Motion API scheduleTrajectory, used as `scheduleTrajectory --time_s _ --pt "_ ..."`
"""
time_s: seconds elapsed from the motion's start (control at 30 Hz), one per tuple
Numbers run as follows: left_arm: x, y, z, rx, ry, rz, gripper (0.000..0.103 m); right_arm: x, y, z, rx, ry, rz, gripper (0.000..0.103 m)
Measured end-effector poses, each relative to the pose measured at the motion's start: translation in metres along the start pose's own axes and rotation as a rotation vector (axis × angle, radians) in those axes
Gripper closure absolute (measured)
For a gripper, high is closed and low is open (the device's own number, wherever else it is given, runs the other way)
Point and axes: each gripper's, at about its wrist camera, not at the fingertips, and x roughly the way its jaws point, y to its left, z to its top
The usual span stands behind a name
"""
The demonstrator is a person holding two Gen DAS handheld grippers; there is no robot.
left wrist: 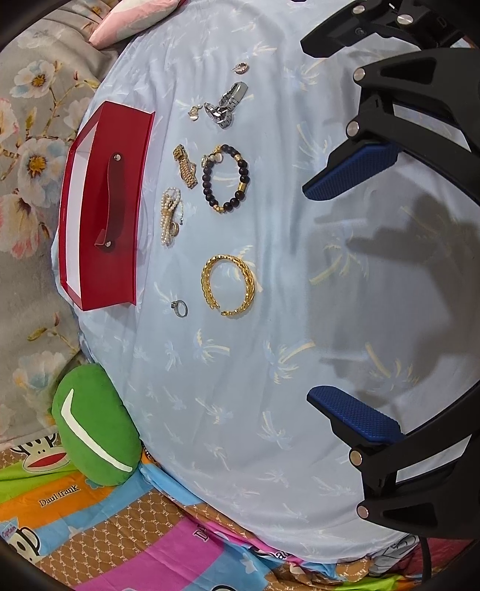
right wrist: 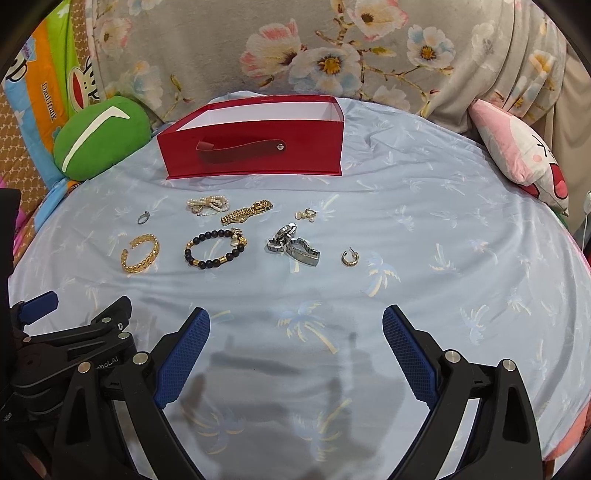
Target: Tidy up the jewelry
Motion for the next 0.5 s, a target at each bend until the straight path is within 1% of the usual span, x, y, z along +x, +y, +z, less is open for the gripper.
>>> scheduleTrajectory --time_s 0.5 --pt "0.0004 0.0024 -0.0006 -0.006 0.004 0.000 0.005 -0.0010 0.0006 0.0002 0.000 0.000 0.002 0.010"
